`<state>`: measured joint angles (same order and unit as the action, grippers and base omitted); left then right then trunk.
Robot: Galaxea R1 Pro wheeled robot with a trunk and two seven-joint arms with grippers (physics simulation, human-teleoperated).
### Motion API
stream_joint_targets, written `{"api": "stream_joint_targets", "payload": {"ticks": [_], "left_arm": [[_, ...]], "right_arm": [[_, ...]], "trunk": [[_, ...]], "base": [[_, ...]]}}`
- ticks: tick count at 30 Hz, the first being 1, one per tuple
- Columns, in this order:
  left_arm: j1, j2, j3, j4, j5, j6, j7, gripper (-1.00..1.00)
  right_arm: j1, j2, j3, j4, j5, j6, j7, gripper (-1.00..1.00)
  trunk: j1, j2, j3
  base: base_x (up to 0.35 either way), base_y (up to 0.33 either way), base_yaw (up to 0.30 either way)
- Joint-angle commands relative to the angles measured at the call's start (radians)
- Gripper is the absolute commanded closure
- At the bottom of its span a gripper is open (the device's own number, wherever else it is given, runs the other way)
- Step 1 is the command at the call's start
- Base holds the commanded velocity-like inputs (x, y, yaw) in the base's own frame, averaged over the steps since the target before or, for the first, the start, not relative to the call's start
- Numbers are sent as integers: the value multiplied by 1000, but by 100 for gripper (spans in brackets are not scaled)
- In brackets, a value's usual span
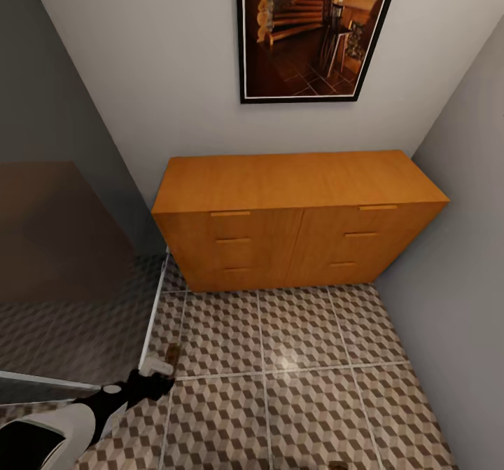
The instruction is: Take the four mousetraps from the cabinet in the bathroom and place them on the bathroom floor. Make sure all four end up on the same floor surface, and ensure that at least two of them are either under or directly next to the same bathroom sink.
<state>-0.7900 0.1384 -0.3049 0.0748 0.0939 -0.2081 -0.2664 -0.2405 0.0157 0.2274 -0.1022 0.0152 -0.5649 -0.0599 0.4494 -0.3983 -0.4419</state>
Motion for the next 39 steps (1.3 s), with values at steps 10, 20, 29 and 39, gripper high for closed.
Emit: {"api": "stream_joint_targets", "payload": {"ticks": [10, 20, 29, 39], "left_arm": [[240, -19, -5, 7, 21, -356, 121, 100], [281, -135, -5, 7, 23, -422, 377, 100], [311, -137, -5, 5, 23, -422, 383, 100], [312, -137, -5, 5, 23, -416, 383, 100]], "right_arm": [[0, -6, 3, -306, 0, 247, -73, 100], [-2, -18, 1, -480, 0, 369, -108, 100], [-2, -17, 4, -468, -1, 301, -112, 100], [-2, -20, 3, -465, -1, 300, -113, 100]], "trunk": [[1, -2, -1], [1, -2, -1], [1, -2, -1], [1, -2, 3]], "base": [[0, 0, 0], [0, 0, 0], [0, 0, 0], [0, 0, 0]]}}
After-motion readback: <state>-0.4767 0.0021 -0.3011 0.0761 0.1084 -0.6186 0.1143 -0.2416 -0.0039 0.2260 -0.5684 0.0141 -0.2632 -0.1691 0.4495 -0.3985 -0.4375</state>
